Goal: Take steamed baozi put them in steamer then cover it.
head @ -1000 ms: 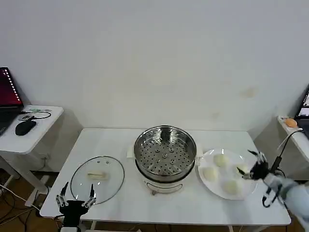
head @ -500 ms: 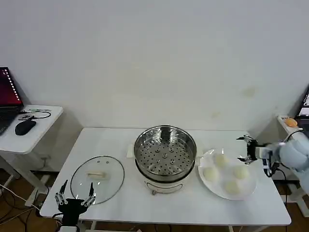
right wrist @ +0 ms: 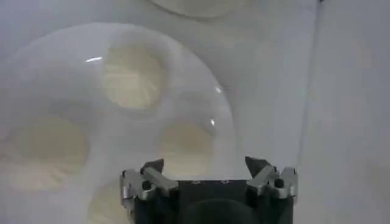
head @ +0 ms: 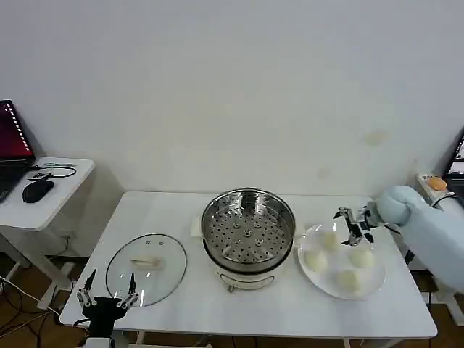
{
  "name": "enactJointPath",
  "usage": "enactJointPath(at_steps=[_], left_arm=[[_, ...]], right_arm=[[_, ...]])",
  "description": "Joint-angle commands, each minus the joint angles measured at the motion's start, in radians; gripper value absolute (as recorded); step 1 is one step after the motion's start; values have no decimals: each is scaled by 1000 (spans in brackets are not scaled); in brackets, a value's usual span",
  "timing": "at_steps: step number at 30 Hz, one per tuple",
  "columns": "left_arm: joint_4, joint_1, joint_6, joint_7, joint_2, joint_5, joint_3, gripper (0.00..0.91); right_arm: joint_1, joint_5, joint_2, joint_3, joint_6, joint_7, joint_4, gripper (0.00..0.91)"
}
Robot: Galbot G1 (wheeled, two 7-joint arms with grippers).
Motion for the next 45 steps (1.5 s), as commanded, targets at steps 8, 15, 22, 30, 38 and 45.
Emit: enactJointPath(at_steps=[8,15,22,30,38,45], left_arm=[[5,11,-3,7,0,1,-13,907],[3,18,-5,6,-3,2,-13,907],[0,21,-8,5,-4,3,-14,907],[0,26,-12,4,-8,11,-7,907],[-1,28,-15,2,-10,12,-1,907],[-8,29,-14,3,-7,14,0,907]], right_arm=[[67,-52,110,-94,-15,-31,-158,907],[59,-60,111,-98,-20,-27,-170,826],[38,-31,113,-96,-22,-11,-164,766],[35,-32,113,-95,-21,5,-165,615],[30,-23,96,-92,-21,14,-141,524],[74,29,22,-95,-20,11,-25,534]])
